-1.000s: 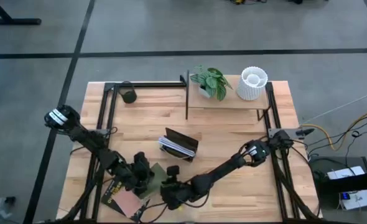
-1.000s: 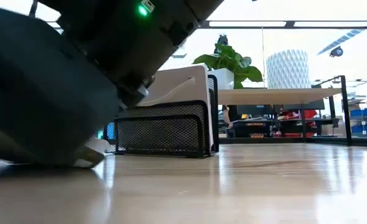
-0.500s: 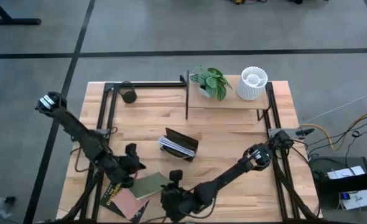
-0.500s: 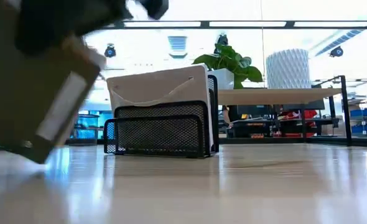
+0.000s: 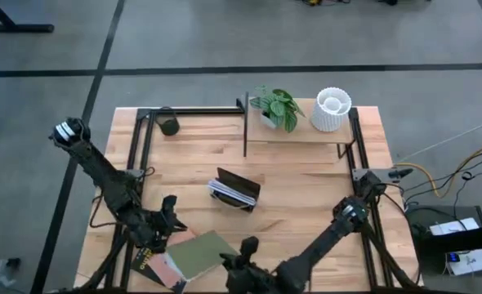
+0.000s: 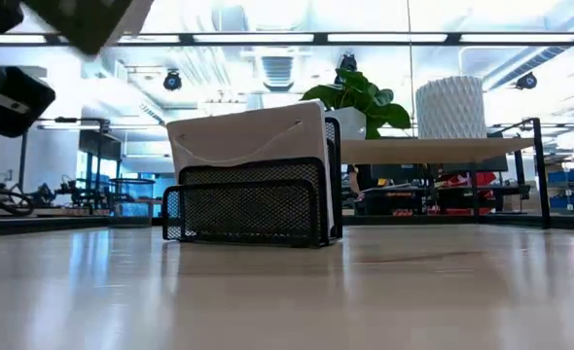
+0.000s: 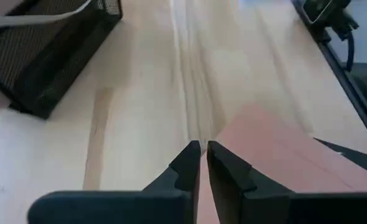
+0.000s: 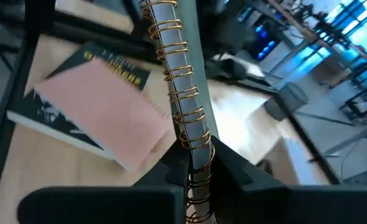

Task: Stock shelves
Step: Put the green notebook into the black mesh bookshelf

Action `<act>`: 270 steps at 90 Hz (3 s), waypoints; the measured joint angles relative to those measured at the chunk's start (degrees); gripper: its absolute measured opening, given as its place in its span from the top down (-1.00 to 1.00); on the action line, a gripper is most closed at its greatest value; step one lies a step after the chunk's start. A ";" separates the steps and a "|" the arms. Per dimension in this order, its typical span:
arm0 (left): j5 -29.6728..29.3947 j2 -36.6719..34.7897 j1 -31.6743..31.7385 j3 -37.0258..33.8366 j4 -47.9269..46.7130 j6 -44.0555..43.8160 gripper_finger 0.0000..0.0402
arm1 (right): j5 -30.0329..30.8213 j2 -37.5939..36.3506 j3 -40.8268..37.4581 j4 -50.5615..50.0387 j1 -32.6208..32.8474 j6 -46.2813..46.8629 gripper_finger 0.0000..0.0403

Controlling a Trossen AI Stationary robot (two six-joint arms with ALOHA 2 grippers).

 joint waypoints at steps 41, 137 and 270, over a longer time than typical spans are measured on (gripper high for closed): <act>-5.41 10.71 0.04 -2.47 37.13 33.12 0.18 | 0.73 -1.01 -0.11 -3.53 1.24 5.10 0.93; -6.63 12.82 0.07 4.53 38.37 39.67 -0.15 | 2.23 -1.02 -0.13 -3.47 1.26 5.11 0.88; -8.43 4.69 0.09 4.49 46.81 45.27 0.89 | -4.60 -0.60 -2.39 -0.07 -5.40 10.27 0.85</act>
